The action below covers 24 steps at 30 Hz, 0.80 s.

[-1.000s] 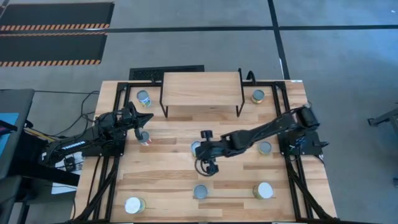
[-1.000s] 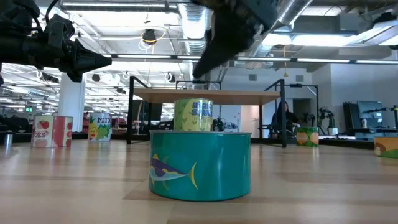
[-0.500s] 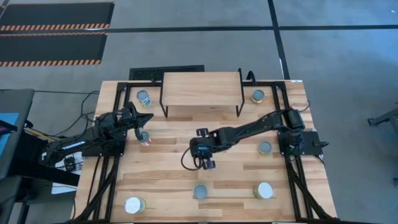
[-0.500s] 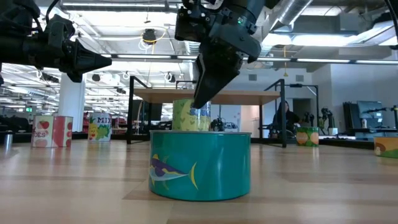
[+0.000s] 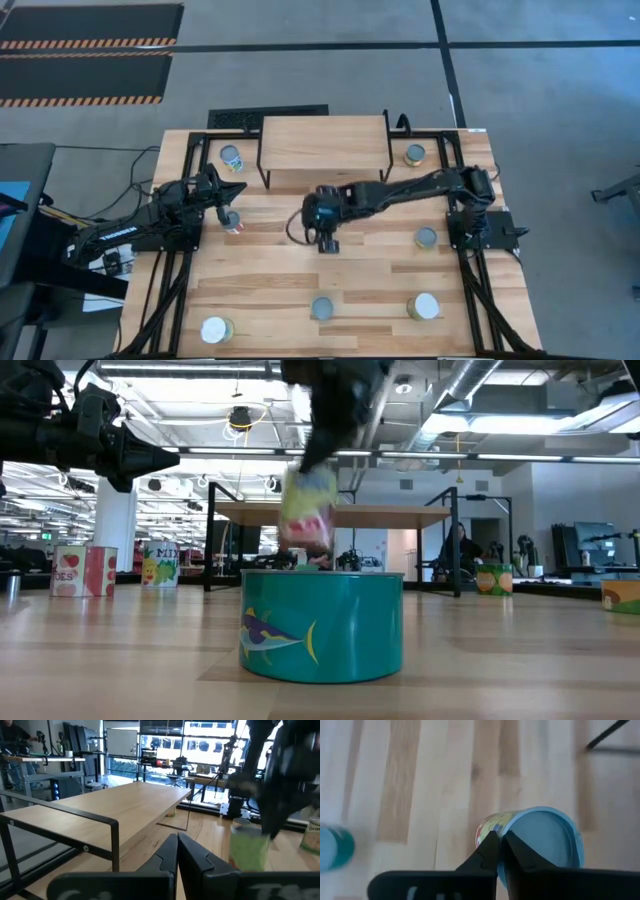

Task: Pick and place cans onto a shelf
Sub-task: Put the green can on the shelf

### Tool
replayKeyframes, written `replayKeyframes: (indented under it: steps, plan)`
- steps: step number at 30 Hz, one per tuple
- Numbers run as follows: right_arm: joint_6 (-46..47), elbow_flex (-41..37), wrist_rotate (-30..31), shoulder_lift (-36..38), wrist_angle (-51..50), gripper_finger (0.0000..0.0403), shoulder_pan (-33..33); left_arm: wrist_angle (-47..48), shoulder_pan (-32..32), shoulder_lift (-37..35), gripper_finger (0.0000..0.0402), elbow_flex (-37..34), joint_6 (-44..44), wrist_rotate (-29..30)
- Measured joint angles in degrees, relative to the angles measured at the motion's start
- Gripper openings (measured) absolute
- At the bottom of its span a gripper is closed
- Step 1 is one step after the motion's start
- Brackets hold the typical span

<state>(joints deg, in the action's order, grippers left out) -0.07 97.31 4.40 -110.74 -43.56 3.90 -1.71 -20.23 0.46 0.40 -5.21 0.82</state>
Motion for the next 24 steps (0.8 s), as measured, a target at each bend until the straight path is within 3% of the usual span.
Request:
replayKeyframes:
  steps: [7,12,18,24]
  plan:
    - [-7.3,18.6,4.0,0.0,-17.0,0.0017,-6.0,-0.1,0.0,-0.1,0.0,0.0,0.0,0.0]
    - [-13.3,28.1,7.8,0.1,-26.0,0.0023,-14.3,0.0,0.0,-0.1,0.0,0.0,0.0,0.0]
    - [-17.0,28.9,7.5,-0.1,-31.1,0.002,-28.0,-0.1,0.0,-0.1,0.0,0.0,0.0,0.0]
    - [-15.4,28.1,1.4,-0.4,-31.8,0.0018,-38.7,-0.1,0.0,-0.1,0.0,0.0,0.0,0.0]
